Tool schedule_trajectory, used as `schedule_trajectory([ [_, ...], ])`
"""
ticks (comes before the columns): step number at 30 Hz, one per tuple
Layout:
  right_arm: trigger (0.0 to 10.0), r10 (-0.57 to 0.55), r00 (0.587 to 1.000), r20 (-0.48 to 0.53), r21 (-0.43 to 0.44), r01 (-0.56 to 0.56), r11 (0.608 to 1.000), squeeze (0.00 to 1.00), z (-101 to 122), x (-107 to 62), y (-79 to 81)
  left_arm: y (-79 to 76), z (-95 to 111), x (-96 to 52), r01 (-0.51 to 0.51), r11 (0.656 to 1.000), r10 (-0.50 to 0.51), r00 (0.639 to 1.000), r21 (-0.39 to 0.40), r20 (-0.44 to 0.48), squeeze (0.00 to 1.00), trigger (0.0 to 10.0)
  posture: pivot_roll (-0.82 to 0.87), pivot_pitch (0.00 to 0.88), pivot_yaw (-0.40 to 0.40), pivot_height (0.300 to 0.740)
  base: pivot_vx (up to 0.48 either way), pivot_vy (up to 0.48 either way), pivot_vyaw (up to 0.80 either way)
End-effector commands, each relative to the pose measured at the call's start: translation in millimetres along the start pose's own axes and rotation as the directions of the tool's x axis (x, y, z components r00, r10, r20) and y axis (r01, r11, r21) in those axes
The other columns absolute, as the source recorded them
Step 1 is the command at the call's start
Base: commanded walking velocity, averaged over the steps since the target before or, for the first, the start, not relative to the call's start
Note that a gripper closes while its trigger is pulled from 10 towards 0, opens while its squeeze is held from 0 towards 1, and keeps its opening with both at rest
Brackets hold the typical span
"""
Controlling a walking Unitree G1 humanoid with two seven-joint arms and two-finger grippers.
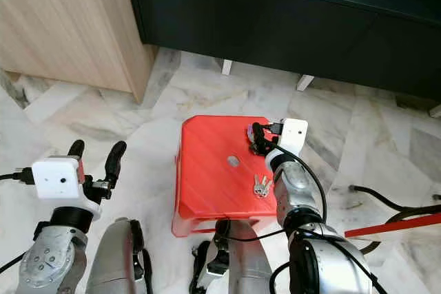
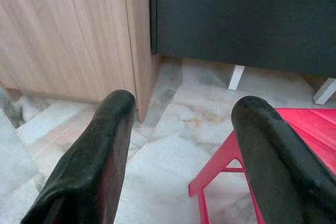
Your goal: Hang keys on a hook
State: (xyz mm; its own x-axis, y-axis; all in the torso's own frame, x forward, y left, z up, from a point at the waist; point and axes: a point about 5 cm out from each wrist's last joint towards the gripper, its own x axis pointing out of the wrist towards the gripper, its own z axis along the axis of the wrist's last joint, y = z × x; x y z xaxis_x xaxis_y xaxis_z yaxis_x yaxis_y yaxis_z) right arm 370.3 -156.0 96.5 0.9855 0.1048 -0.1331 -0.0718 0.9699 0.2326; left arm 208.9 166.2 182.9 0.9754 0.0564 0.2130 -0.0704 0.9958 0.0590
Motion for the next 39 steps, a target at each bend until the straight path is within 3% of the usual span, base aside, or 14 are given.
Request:
schedule_trajectory([
  [1, 10.0, -0.032, 0.996, -0.08, 0.009, 0.033, 0.999, 0.0, -13, -3.9, -6.1, -1.5, 3, -5.5, 0.002, 1.0, -0.002, 1.0, -0.001, -0.015, 0.0, 10.0, 0.2, 0.44, -0.209, 0.613, 0.0, 0.0, 0.0],
  [6, 10.0, -0.015, 0.994, -0.111, -0.021, 0.013, 1.0, 0.0, -15, -2.6, -1.7, -2.0, 6, -6.5, 0.006, 1.0, -0.006, 1.0, 0.0, -0.018, 0.0, 10.0, 0.2, 0.444, -0.208, 0.613, 0.0, 0.0, 0.0],
  [16, 10.0, -0.01, 0.982, -0.187, 0.007, 0.012, 1.0, 0.0, -29, -6.5, 0.4, -2.5, 5, -6.9, 0.017, 1.0, -0.017, 0.999, 0.014, -0.035, 0.0, 10.0, 0.2, 0.442, -0.206, 0.613, 0.0, 0.0, 0.0],
  [22, 10.0, -0.042, 0.976, -0.215, 0.076, 0.06, 0.995, 0.0, -35, -9.5, -4.4, -2.6, 5, -7.1, 0.022, 1.0, -0.021, 0.999, 0.022, -0.039, 0.0, 10.0, 0.2, 0.443, -0.204, 0.613, 0.0, 0.0, 0.0],
  [29, 10.0, 0.005, 0.98, -0.198, 0.104, 0.016, 0.994, 0.0, -35, -9.0, 1.4, -1.8, 6, -7.2, 0.023, 0.999, -0.021, 0.999, 0.035, -0.038, 0.0, 10.0, 0.2, 0.443, -0.203, 0.613, 0.0, 0.0, 0.0],
  [30, 4.8, 0.019, 0.981, -0.193, 0.11, 0.002, 0.994, 0.0, -35, -8.7, 3.2, -1.7, 6, -7.2, 0.022, 0.999, -0.021, 0.999, 0.037, -0.039, 0.0, 10.0, 0.2, 0.445, -0.204, 0.613, 0.0, 0.0, 0.0],
  [31, 1.4, 0.023, 0.981, -0.193, 0.109, -0.001, 0.994, 0.0, -35, -8.6, 3.7, -1.7, 6, -7.2, 0.022, 0.999, -0.021, 0.999, 0.037, -0.04, 0.0, 10.0, 0.2, 0.445, -0.204, 0.613, 0.0, 0.0, 0.0],
  [32, 0.0, 0.032, 0.982, -0.187, 0.112, -0.011, 0.994, 0.0, -34, -8.4, 4.9, -1.7, 6, -7.2, 0.022, 0.999, -0.021, 0.999, 0.038, -0.04, 0.0, 10.0, 0.2, 0.445, -0.204, 0.613, 0.0, 0.0, 0.0],
  [39, 0.0, 0.056, 0.981, -0.185, 0.114, -0.035, 0.993, 0.0, -36, -8.5, 9.3, -2.0, 6, -7.1, 0.025, 0.999, -0.023, 0.999, 0.043, -0.042, 0.0, 10.0, 0.2, 0.443, -0.204, 0.613, 0.0, 0.0, 0.0],
])
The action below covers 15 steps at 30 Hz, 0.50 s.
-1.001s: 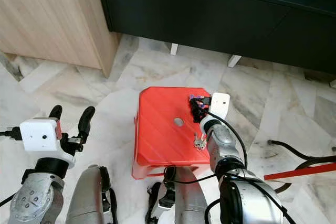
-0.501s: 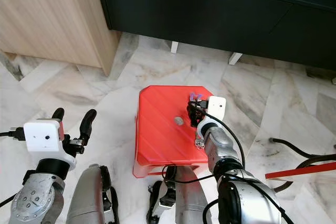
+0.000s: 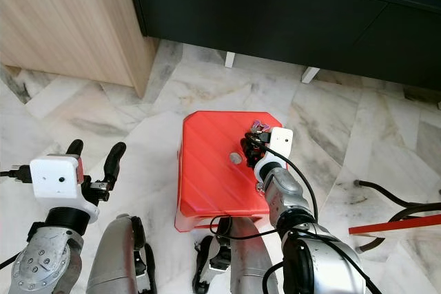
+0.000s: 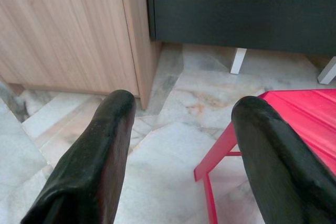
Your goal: Hang keys on a hook
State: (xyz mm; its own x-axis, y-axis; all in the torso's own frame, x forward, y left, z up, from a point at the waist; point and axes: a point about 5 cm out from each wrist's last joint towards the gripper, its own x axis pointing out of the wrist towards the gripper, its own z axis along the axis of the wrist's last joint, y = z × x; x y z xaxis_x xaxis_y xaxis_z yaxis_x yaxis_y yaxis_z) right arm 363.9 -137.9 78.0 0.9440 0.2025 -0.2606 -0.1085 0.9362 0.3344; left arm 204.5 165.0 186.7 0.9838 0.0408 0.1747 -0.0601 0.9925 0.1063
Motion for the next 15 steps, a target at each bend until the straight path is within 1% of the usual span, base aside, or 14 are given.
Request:
schedule_trajectory([
  [1, 0.0, -0.014, 0.999, -0.033, 0.017, 0.014, 1.0, 0.0, -13.5, -4.6, -5.1, -1.3, 0.9, -3.3, 0.005, 1.0, -0.005, 1.0, 0.0, -0.004, 0.0, 10.0, 0.2, 0.442, -0.204, 0.613, 0.0, 0.0, 0.0],
  [15, 0.0, 0.009, 1.0, -0.028, 0.016, -0.009, 1.0, 0.0, -16.6, -5.1, -1.7, -1.8, -0.6, -2.7, 0.003, 1.0, -0.002, 1.0, 0.005, -0.01, 0.0, 10.0, 0.2, 0.44, -0.205, 0.613, 0.0, 0.0, 0.0],
])
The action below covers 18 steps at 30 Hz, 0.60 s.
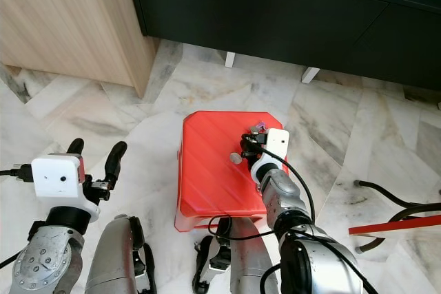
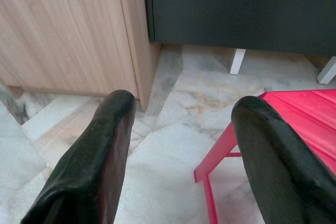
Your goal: Hang keys on a hook
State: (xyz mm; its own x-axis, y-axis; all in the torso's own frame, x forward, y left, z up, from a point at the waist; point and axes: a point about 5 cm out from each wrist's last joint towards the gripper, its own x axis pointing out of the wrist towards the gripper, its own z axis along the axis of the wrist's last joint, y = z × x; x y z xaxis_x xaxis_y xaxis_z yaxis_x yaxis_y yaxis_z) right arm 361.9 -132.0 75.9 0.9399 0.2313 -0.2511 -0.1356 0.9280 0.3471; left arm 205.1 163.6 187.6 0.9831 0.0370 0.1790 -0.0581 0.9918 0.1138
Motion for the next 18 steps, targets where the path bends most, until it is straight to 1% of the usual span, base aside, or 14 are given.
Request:
schedule_trajectory([
  [1, 0.0, -0.021, 0.999, -0.026, 0.011, 0.021, 1.0, 0.0, -12, -5.2, -6.6, -0.3, -1, -3.4, -0.001, 1.0, 0.001, 1.0, -0.002, -0.015, 0.0, 10.0, 0.2, 0.44, -0.205, 0.613, 0.0, 0.0, 0.0],
  [9, 0.0, -0.013, 1.0, -0.021, 0.01, 0.013, 1.0, 0.0, -13, -5.0, -4.5, 0.2, -3, -3.1, -0.001, 1.0, 0.001, 1.0, 0.002, -0.019, 0.0, 10.0, 0.2, 0.435, -0.205, 0.613, 0.0, 0.0, 0.0],
  [13, 0.0, -0.016, 1.0, 0.002, 0.004, 0.016, 1.0, 0.0, -12, -4.7, -2.9, -0.3, -5, -2.8, 0.0, 1.0, 0.0, 1.0, 0.002, -0.022, 0.0, 10.0, 0.2, 0.43, -0.204, 0.613, 0.0, 0.0, 0.0],
  [18, 0.0, 0.036, 0.995, 0.09, 0.015, -0.037, 0.999, 0.0, -2, -3.0, 5.1, -0.8, -7, 1.7, -0.001, 1.0, 0.001, 1.0, 0.0, -0.016, 0.0, 10.0, 0.19, 0.404, -0.206, 0.613, 0.0, 0.0, 0.0],
])
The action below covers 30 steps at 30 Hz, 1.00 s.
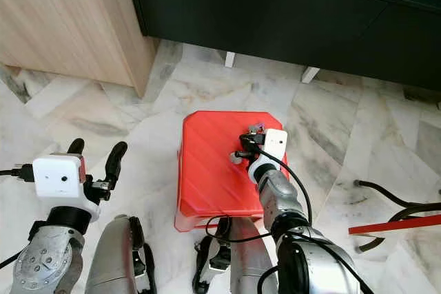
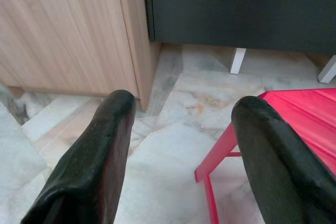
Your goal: Hang keys on a hook
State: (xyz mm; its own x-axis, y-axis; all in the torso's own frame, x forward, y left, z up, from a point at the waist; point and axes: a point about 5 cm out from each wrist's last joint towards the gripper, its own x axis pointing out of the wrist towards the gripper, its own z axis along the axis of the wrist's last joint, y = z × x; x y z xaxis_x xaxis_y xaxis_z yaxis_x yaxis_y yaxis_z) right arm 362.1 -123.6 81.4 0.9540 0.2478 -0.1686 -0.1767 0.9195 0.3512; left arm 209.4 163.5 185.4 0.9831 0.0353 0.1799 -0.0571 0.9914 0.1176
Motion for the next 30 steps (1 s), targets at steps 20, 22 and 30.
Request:
schedule_trajectory([
  [20, 10.0, 0.008, 0.986, 0.164, 0.004, -0.008, 1.0, 0.0, 1, -15.0, -10.0, 15.5, -62, 14.1, -0.02, 0.998, 0.026, 0.996, 0.064, -0.09, 0.0, 10.0, 0.19, 0.104, -0.212, 0.613, 0.0, 0.0, 0.0],
  [22, 10.0, -0.01, 0.984, 0.176, 0.01, 0.008, 1.0, 0.0, 1, -18.1, -15.3, 21.3, -73, 14.3, -0.036, 0.997, 0.044, 0.993, 0.075, -0.106, 0.0, 10.0, 0.19, 0.063, -0.211, 0.613, 0.0, 0.0, 0.0],
  [30, 10.0, -0.095, 0.986, 0.134, 0.016, 0.094, 0.995, 0.0, -12, -27.9, -31.7, 25.3, -85, 25.9, -0.053, 0.997, 0.059, 0.993, 0.055, -0.106, 0.0, 10.0, 0.2, 0.0, -0.198, 0.652, 0.0, 0.0, 0.0],
])
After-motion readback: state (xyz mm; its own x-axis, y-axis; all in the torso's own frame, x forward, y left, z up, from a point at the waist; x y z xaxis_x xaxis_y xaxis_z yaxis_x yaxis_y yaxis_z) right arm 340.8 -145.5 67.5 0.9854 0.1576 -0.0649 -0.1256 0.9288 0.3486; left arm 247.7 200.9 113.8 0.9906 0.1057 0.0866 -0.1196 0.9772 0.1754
